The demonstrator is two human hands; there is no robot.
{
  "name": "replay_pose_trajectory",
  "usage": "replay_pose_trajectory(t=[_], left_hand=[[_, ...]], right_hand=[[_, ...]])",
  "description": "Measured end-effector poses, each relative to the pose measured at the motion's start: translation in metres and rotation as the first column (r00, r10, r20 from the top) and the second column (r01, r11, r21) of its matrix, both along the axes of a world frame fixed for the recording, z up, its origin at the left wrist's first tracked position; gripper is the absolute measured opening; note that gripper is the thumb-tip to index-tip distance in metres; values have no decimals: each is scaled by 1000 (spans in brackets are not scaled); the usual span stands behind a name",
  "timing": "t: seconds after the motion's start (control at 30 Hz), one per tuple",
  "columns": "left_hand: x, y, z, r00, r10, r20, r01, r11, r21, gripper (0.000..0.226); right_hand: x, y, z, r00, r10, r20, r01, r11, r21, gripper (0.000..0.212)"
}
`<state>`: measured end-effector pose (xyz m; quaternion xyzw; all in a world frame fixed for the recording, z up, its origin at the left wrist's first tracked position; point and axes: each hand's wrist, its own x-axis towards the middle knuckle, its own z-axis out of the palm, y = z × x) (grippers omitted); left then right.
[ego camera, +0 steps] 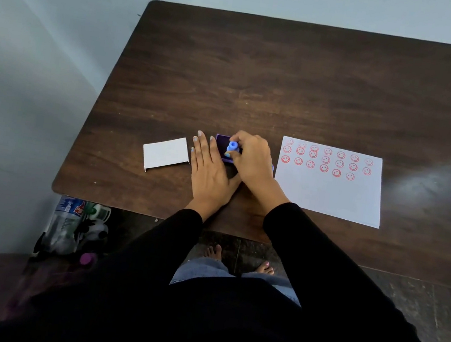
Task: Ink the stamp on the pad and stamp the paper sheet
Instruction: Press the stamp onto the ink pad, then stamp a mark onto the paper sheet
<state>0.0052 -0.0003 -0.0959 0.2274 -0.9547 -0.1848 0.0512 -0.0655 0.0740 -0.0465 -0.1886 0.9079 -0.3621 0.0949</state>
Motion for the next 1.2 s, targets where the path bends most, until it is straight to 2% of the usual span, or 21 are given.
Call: replay_pose_trajectory(t=[0.07, 0.1, 0.17, 0.23, 0.3, 0.33, 0.47, 0.57, 0.63, 0.7, 0.83, 0.93, 1.07, 1.2], left_hand=[[1, 2, 3, 997, -35, -73, 31, 998, -47, 101], [2, 4, 5, 989, -92, -116, 81, 992, -95, 97], [3, 9, 5, 948, -273, -162, 237, 948, -211, 83], [2, 15, 4, 889, -437, -139, 377, 869, -321, 69], [1, 21, 2, 850, -516, -105, 444, 810, -383, 56], [1, 23, 2, 842, -530, -100, 457, 800, -390, 50], [5, 23, 5, 856, -484, -183, 413, 852, -322, 38], [3, 27, 9, 889, -405, -213, 357, 905, -233, 45], [-7, 31, 15, 909, -374, -185, 351, 925, -142, 58], [-24, 35, 20, 909, -408, -86, 402, 912, -79, 73], [-59, 38, 26, 875, -468, 124, 477, 876, -62, 99], [-78, 38, 26, 846, -493, 202, 508, 861, -25, 112], [-87, 40, 23, 804, -511, 304, 532, 847, 17, 121], [-87, 38, 18, 797, -511, 323, 529, 848, 36, 118]], right_hand=[[-4, 6, 5, 994, -70, 86, 84, 980, -178, 20], [-5, 11, 8, 973, -144, 178, 194, 930, -311, 21], [-11, 23, 13, 877, -265, 400, 452, 735, -505, 20], [-21, 39, 16, 753, -249, 609, 640, 496, -588, 18], [-29, 59, 19, 630, -141, 763, 765, 281, -580, 18], [-31, 68, 21, 581, -87, 809, 806, 204, -556, 15], [-30, 98, 20, 466, 70, 882, 882, 49, -469, 14], [-29, 112, 18, 432, 144, 890, 902, -50, -430, 17], [-29, 120, 18, 425, 164, 890, 905, -92, -415, 17], [-29, 129, 18, 426, 152, 892, 904, -113, -413, 20], [-32, 161, 15, 446, 58, 893, 889, -144, -435, 20], [-33, 186, 11, 422, -84, 903, 887, -166, -431, 22], [-33, 201, 3, 374, -329, 867, 883, -161, -441, 14], [-29, 212, -11, 377, -589, 715, 868, -44, -494, 21]])
